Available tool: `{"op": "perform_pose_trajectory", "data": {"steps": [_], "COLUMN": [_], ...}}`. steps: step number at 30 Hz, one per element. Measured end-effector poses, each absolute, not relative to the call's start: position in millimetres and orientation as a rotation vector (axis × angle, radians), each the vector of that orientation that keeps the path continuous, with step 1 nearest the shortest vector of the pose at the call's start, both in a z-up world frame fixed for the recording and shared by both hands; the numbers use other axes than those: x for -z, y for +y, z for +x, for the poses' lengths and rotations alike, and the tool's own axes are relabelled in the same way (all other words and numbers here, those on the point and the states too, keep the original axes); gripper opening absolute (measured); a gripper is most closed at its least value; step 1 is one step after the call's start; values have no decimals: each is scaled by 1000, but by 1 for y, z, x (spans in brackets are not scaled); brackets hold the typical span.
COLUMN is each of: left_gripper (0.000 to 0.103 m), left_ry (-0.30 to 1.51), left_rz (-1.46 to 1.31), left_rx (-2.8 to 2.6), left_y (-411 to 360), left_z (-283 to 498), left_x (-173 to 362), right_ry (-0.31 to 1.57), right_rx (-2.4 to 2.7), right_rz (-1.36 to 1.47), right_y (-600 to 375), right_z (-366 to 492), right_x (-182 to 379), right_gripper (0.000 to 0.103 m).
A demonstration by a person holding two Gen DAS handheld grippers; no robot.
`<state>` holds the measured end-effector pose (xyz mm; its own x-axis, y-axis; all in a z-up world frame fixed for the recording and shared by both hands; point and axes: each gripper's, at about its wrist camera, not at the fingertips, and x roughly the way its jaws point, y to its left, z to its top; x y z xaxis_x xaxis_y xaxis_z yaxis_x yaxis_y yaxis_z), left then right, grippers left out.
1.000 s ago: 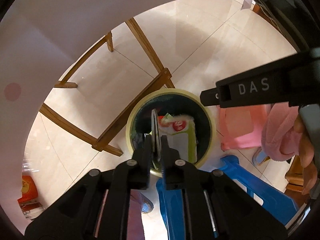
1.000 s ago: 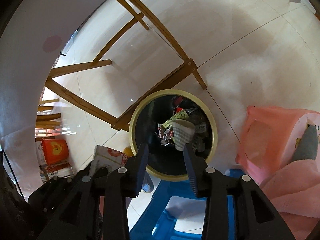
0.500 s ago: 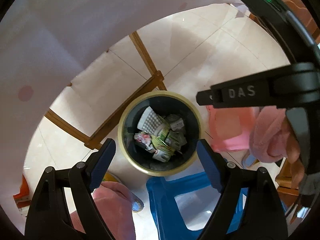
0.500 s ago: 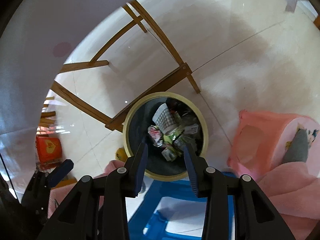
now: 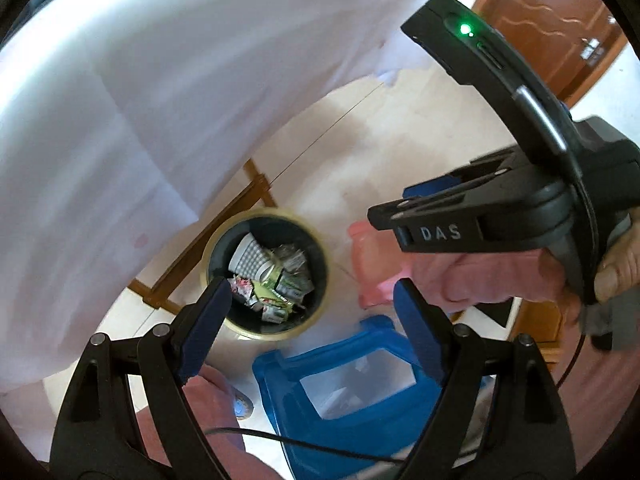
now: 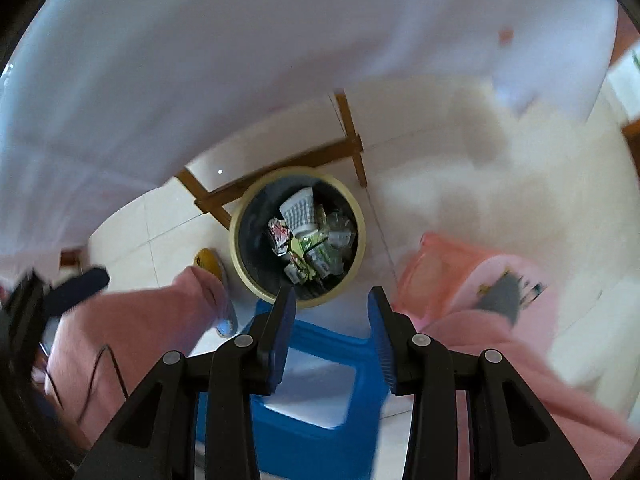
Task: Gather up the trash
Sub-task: 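Raise both open tools back over the table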
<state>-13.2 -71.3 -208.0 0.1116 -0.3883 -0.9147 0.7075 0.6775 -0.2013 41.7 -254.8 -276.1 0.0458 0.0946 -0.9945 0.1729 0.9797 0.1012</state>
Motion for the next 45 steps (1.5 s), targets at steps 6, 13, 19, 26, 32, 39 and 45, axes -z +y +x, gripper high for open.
{"op": "perform_pose_trajectory", "data": {"steps": [6,13,19,26,32,39,45], "left_gripper": [81,81,81,81,81,81,81], "left_ry": [1134,1036,895,859,876,935,975], "left_rz": [285,219,299,330,289,246,198], "left_rx": [836,773,699,634,592,566,559], "left_y": [-49,-22,-19,-18,-12,-5,0], "left_z": [-5,19,37,83,132,179,201], "left_x": [142,74,30,11,13,35,52], "right_ry": [1408,1267,1128,1036,1043,1069,1031], "right_rx": [27,-51,-108,-168,-218,-272,-274], "right_rz": [201,127,64,24,-17,-49,-132], "right_y": [-259,-253,-245,-241,-229,-220,-208], "right_z": [40,58,95,168,234,270,286], "right_x": [200,117,67,49,86,133,152], "right_gripper": [38,38,38,38,38,38,36]}}
